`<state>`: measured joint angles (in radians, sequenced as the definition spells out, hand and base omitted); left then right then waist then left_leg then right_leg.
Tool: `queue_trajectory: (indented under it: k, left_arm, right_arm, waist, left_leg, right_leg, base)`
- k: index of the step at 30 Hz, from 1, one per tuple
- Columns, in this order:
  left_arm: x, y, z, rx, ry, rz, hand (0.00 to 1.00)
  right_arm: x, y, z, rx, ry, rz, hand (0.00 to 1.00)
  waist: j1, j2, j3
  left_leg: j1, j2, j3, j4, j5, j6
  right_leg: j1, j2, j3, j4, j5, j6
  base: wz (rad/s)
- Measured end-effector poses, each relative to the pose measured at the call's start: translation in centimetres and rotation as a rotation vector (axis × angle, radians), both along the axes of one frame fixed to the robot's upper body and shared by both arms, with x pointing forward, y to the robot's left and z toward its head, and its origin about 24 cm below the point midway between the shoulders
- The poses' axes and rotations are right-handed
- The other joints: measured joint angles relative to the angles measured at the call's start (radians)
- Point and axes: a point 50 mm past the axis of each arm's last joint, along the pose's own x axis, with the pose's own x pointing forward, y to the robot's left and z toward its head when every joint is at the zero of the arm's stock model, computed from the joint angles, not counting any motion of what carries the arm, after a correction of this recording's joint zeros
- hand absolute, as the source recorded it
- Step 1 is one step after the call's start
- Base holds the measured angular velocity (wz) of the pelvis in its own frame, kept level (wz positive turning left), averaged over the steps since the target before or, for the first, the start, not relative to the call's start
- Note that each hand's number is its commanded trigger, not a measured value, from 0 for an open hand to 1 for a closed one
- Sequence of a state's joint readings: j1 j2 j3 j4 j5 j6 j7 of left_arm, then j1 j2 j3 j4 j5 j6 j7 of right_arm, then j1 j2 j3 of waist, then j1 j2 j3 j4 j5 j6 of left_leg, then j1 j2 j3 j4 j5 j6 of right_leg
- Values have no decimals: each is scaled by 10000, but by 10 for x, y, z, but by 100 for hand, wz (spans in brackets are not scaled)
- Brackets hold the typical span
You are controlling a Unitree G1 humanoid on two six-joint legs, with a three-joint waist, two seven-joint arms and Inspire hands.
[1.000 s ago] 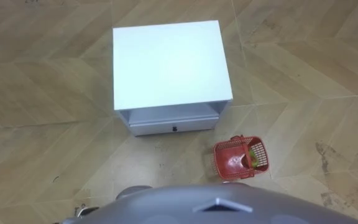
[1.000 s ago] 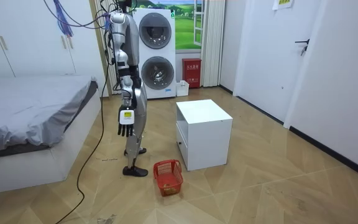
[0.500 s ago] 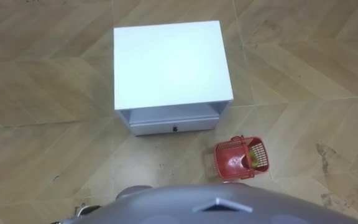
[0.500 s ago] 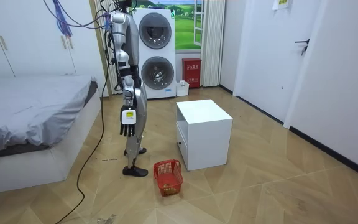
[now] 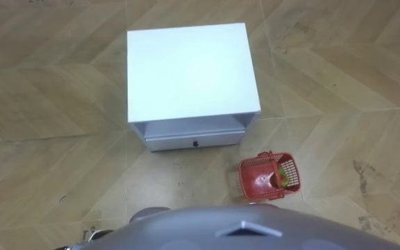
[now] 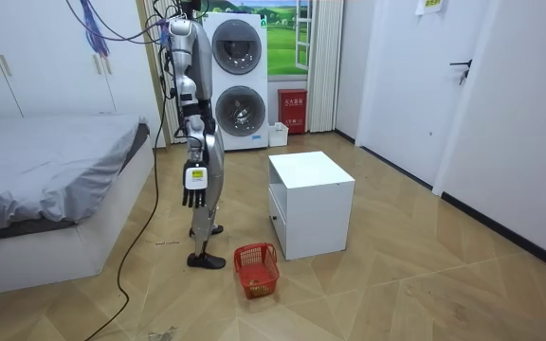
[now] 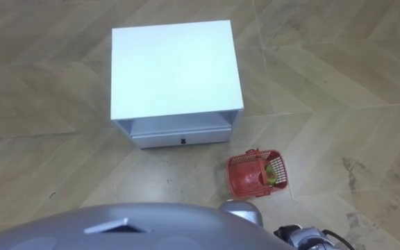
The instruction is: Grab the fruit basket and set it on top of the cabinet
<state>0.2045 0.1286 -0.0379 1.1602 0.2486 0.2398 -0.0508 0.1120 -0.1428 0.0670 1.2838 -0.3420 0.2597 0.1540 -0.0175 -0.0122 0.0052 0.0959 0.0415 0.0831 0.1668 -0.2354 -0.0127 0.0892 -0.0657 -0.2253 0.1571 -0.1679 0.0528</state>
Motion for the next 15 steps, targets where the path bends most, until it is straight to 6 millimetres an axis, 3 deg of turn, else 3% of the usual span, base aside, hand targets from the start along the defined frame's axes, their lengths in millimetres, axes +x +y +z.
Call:
queue_trajectory:
  k: [11, 15]
  left_arm:
    - [0, 0, 0, -77, 8, -8, 0]
    - [0, 0, 0, -77, -18, 6, 0]
  right_arm:
    - [2, 1, 0, -12, -109, -69, 0]
    - [3, 3, -1, 32, -208, -251, 0]
  waist:
    - [-24, -7, 0]
    - [-26, -10, 3]
  left_leg:
    - [-25, -7, -10, 62, -7, 12]
    - [-194, -33, -1, 405, -159, 52]
  right_leg:
    - [-22, -48, -119, 132, -23, 34]
    - [-52, -86, -37, 169, -73, 32]
  base:
    - [1]
    - [-1]
